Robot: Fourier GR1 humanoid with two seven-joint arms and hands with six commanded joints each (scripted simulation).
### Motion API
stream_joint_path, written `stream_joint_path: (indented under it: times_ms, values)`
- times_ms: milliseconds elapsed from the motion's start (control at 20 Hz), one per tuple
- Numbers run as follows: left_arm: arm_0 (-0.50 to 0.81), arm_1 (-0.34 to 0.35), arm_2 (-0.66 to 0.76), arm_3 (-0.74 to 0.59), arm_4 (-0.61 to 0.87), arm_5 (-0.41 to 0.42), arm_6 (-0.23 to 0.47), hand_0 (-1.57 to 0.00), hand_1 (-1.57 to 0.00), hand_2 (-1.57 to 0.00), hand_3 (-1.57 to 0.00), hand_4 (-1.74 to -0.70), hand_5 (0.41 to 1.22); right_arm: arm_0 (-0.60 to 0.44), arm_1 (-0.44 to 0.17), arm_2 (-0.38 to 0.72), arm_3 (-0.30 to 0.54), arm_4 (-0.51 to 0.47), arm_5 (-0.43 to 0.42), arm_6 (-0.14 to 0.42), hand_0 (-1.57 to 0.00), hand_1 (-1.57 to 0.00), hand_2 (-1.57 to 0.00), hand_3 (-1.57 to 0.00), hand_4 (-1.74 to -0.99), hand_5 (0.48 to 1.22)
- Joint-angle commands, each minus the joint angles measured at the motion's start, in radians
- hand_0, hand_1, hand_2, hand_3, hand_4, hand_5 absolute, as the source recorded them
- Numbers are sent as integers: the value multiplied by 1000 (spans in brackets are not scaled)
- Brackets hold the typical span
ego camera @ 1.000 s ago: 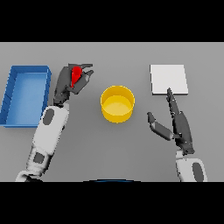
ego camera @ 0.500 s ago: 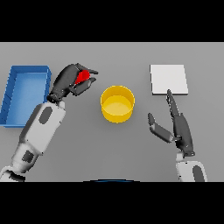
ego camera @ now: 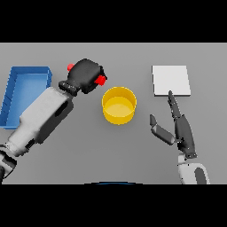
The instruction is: Pick up the red beaker and tilt it to pour out 1 green nut into yellow bowl. Pick up the yellow bowl and place it on the metallic measuring scale.
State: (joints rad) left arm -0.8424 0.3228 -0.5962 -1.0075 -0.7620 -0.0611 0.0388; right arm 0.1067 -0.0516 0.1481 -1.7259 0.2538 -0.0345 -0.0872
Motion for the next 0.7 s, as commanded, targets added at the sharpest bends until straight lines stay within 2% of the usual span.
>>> stream_joint_path:
  times_ms: [0,100,300,450,500,650]
  values:
    - [-35,2,-27,24,-26,-22,-9,-1570,-1570,-1570,-1570,-1690,1198,-7,-1,-1,1,0,-1,-5,1,1,1,1,-1261,715]
    - [-91,9,-88,71,-79,-61,-35,-1571,-1571,-1571,-1571,-1613,1206,-9,9,-4,17,0,-10,-8,1,1,1,1,-1258,697]
    - [-182,-13,-200,110,-139,-162,-55,-1571,-1571,-1571,-1571,-1684,1215,-2,16,-14,8,-11,-19,2,1,1,1,1,-1225,663]
    - [-243,-36,-272,165,-181,-196,-63,-1571,-1571,-1571,-1571,-1709,1218,-8,25,-8,14,7,-34,-2,1,1,1,1,-1198,650]
    - [-259,-24,-295,166,-193,-214,-77,-1571,-1571,-1571,-1571,-1715,1219,0,26,-2,19,20,-40,-11,1,1,1,1,-1193,649]
    - [-303,-40,-371,192,-246,-238,-64,-1571,-1571,-1571,-1571,-1728,1220,-20,13,-15,27,13,-36,-5,1,1,1,1,-1191,649]
